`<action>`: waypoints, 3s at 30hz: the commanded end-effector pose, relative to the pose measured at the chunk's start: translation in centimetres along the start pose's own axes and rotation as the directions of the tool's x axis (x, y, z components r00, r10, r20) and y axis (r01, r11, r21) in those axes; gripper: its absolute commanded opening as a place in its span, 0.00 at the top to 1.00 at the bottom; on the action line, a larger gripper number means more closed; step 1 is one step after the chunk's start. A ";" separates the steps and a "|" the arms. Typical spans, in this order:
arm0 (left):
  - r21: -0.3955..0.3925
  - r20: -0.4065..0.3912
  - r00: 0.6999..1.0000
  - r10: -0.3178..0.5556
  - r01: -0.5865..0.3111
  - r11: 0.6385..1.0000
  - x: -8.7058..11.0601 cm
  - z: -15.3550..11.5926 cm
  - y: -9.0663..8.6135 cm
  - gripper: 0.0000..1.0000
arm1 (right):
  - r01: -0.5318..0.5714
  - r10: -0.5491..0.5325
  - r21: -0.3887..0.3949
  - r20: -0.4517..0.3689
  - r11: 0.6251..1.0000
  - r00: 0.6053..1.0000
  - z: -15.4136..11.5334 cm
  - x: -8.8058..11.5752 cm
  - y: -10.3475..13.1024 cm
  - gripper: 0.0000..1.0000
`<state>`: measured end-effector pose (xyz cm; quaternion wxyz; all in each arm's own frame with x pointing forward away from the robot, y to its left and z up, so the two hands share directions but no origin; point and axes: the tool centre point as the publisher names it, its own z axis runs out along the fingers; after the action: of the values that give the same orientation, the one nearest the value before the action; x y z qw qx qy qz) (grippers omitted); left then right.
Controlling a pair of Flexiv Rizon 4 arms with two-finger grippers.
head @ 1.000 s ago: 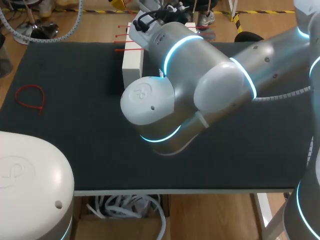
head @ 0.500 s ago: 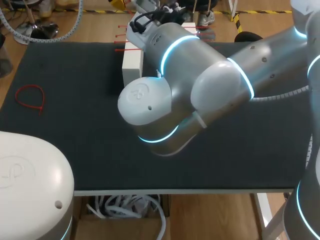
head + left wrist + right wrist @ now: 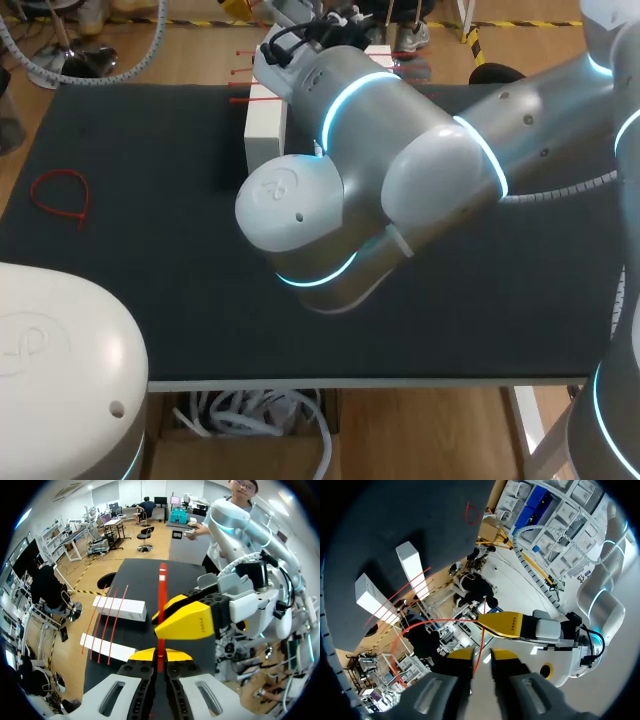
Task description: Grab the tape and strap the tape.
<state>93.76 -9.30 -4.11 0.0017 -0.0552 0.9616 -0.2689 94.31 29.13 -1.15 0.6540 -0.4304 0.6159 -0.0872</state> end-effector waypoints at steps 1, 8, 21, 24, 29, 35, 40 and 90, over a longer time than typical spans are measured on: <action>-0.005 -0.001 1.000 -0.001 0.001 1.000 0.0 -0.1 -0.1 1.00 | 0.001 -0.001 -0.004 -0.005 1.000 1.000 -0.3 -0.2 -0.4 0.33; -0.005 -0.001 1.000 -0.001 0.001 1.000 0.0 -0.1 -0.1 1.00 | -0.022 0.022 0.000 -0.001 1.000 1.000 -1.1 -0.7 -0.7 0.50; -0.005 -0.001 1.000 -0.001 0.001 1.000 0.0 -0.1 -0.1 1.00 | -0.101 0.101 -0.036 0.000 0.994 0.995 -5.0 -1.5 -0.8 0.56; -0.005 -0.001 1.000 -0.001 0.001 1.000 0.0 -0.1 -0.1 1.00 | -0.131 0.132 -0.042 0.008 0.990 0.991 -6.1 -1.8 -1.3 0.69; -0.005 -0.001 1.000 -0.001 0.001 1.000 0.0 -0.1 -0.1 1.00 | -0.211 0.211 -0.024 0.004 0.977 0.978 -7.3 -1.9 -2.9 1.00; -0.005 -0.001 1.000 -0.001 0.001 1.000 0.0 -0.1 -0.1 1.00 | -0.297 0.297 0.000 -0.013 0.955 0.955 -7.7 -1.1 -4.7 1.00; -0.005 -0.001 1.000 -0.001 0.001 1.000 0.0 -0.1 -0.1 1.00 | -0.354 0.354 -0.025 -0.025 0.935 0.935 -8.0 -0.5 -5.1 0.99; -0.126 -0.013 0.948 -0.319 0.315 0.940 -1.1 1.8 21.5 1.00 | -0.395 0.393 -0.042 -0.037 0.918 0.919 -8.3 -0.2 -5.3 0.00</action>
<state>93.41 5.72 -15.32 -0.0611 -0.2000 0.9595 -0.1889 89.17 22.36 3.41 0.6411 -0.3100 0.6998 0.0558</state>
